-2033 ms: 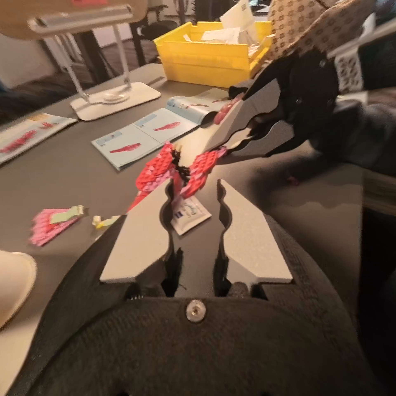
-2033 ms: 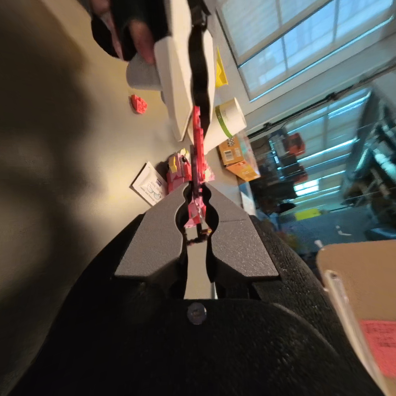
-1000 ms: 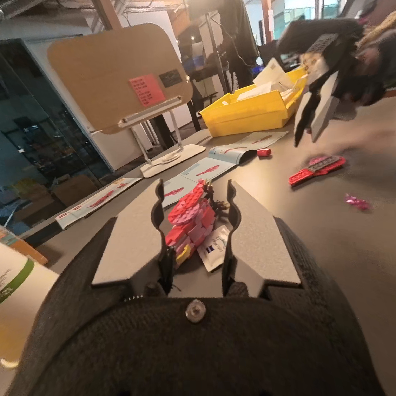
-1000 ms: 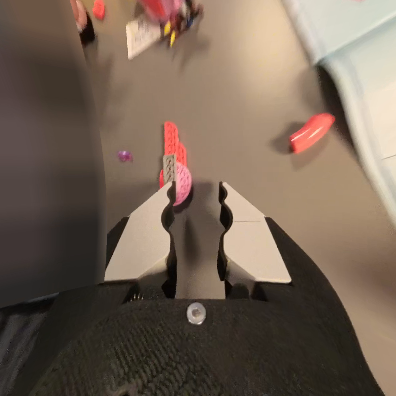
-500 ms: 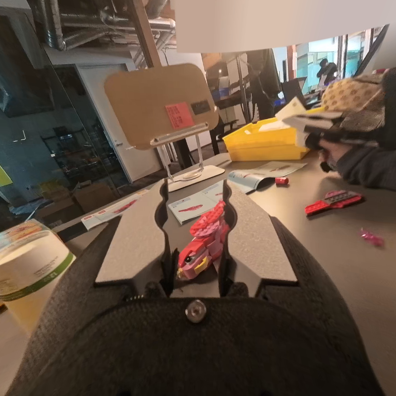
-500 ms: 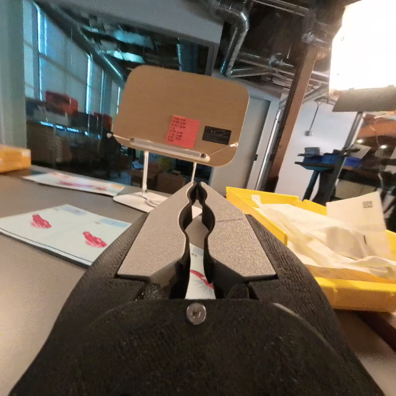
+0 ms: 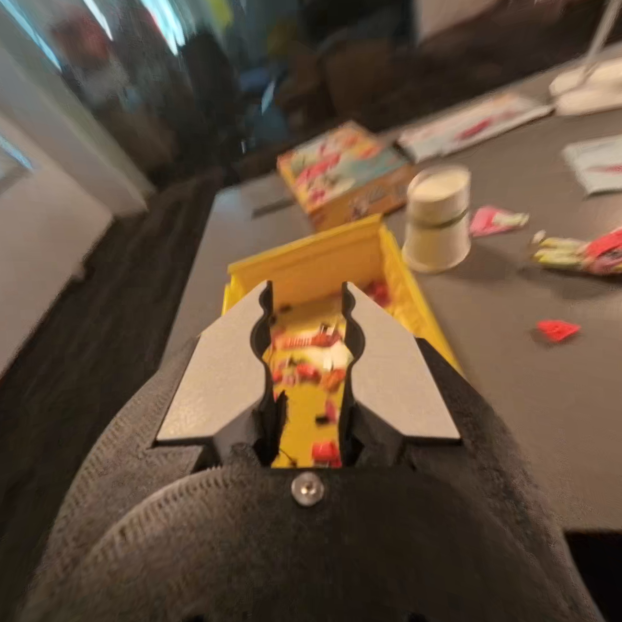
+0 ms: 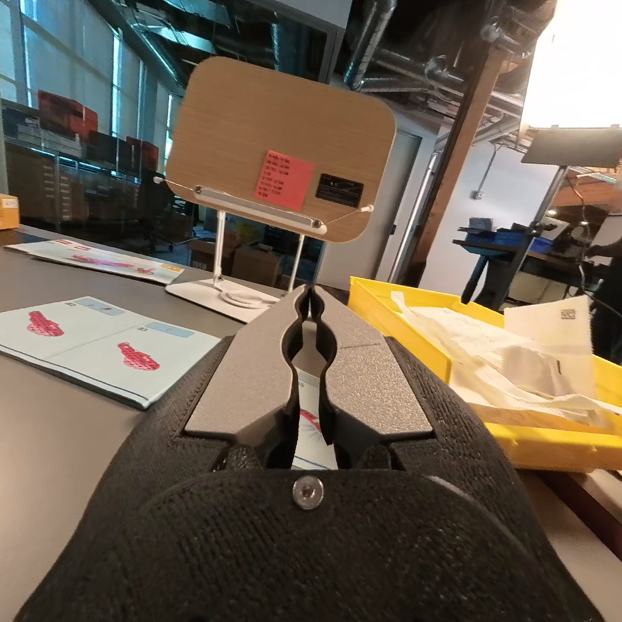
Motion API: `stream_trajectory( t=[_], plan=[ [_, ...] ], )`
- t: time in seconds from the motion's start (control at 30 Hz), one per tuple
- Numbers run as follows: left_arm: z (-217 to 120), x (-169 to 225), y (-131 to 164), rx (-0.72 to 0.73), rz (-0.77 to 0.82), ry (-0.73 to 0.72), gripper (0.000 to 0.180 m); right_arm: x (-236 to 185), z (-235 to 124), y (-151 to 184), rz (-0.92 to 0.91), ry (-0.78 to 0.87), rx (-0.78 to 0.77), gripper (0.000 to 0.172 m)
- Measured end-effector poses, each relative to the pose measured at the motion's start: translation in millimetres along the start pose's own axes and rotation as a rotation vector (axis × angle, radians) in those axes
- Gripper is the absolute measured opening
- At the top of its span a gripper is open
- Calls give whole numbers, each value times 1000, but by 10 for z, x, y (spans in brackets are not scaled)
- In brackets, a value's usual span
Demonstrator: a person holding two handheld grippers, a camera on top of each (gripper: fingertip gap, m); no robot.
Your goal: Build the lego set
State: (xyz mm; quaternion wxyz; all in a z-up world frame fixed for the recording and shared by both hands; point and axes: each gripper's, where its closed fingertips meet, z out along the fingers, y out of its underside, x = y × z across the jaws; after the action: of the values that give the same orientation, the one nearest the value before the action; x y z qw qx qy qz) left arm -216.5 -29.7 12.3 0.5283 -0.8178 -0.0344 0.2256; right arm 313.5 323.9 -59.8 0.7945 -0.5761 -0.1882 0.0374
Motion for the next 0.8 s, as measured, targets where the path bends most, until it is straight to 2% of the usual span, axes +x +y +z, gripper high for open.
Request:
stream_trajectory(
  t=[0.1,0.23,0.33,0.5,0.63,0.73,0.8],
  plan=[
    [199,-241,611,-295,-163,133,43,-12,3,21,-17,5,-17,0],
    [442,-92,1133,-507,-196,332,30,21,12,67,-23,29,-45,0],
    [550,151,1398,-635,-145,456,24,50,15,100,-20,46,-64,0],
    [692,457,1617,-722,-21,590,13,76,5,118,-18,66,-77,0],
    [729,461,1767,-795,41,566,7,53,-10,108,-21,64,-78,0],
    [810,252,1777,-791,46,419,17,28,-13,104,-27,56,-77,0],
    [828,230,1780,-780,44,406,22,17,-10,105,-29,50,-78,0]
  ],
)
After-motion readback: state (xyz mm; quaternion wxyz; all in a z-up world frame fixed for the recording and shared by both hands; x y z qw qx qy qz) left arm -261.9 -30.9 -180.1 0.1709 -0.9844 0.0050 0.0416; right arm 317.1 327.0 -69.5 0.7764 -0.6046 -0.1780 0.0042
